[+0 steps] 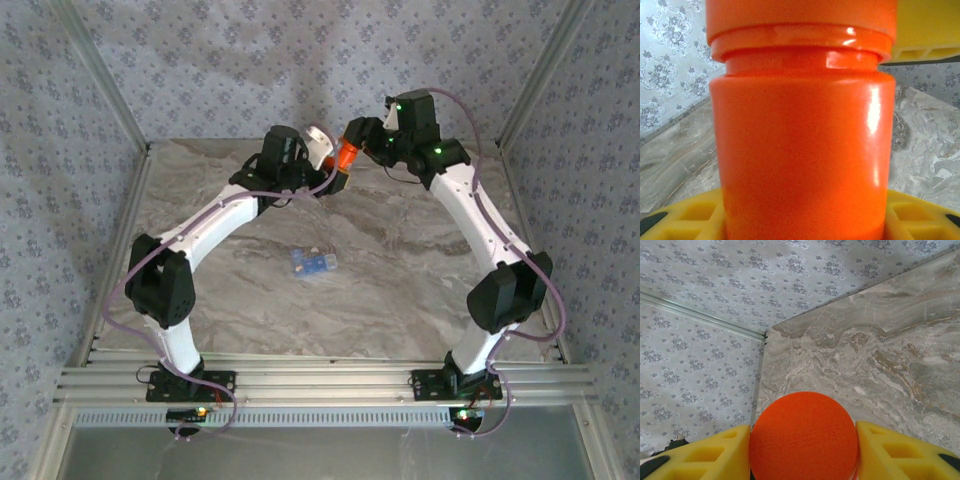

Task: Sort the pills into containers

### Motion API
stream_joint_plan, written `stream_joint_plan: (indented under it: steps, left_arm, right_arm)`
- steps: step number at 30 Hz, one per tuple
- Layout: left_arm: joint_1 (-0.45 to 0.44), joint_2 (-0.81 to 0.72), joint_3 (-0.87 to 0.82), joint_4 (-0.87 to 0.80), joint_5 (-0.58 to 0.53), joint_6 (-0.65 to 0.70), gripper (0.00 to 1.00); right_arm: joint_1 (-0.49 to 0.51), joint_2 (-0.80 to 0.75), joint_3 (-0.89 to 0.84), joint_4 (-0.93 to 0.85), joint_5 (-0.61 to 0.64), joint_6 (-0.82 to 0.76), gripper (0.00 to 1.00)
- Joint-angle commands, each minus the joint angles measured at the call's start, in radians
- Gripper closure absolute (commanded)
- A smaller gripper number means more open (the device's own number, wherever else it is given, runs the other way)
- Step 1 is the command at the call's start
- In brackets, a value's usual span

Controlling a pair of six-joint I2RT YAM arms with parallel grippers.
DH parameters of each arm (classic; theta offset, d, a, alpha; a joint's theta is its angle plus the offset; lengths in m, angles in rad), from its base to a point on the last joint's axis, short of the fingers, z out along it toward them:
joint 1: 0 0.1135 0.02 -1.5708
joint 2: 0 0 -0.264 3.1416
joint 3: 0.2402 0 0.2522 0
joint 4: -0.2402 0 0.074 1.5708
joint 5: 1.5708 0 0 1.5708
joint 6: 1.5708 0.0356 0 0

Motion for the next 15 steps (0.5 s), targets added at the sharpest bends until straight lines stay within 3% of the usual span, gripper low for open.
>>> stream_joint_plan:
  steps: [1, 3, 6, 11, 15]
  left_arm:
    - [0.011, -0.031, -0.003, 0.135, -0.021, -0.043, 1.00]
    - [0.018, -0.032, -0.011, 0.144, -0.006, -0.059, 1.00]
    - [0.027, -0.040, -0.035, 0.171, 0.000, -0.080, 1.00]
    - [0.039, -0.044, -0.038, 0.176, 0.050, -0.093, 1.00]
    - [0.053, -0.034, 0.001, 0.144, 0.174, -0.125, 1.00]
  right_arm:
    - [-0.020, -0.048, -0.006, -0.001, -0.115, 0.069, 0.39]
    - [-0.057, -0.059, -0.005, 0.048, -0.163, 0.075, 0.27]
    - [-0.114, -0.078, -0.004, 0.126, -0.252, 0.084, 0.19]
    - [-0.187, -0.092, -0.015, 0.174, -0.358, 0.065, 0.17]
    - [-0.240, -0.056, -0.002, 0.178, -0.466, -0.009, 0.18]
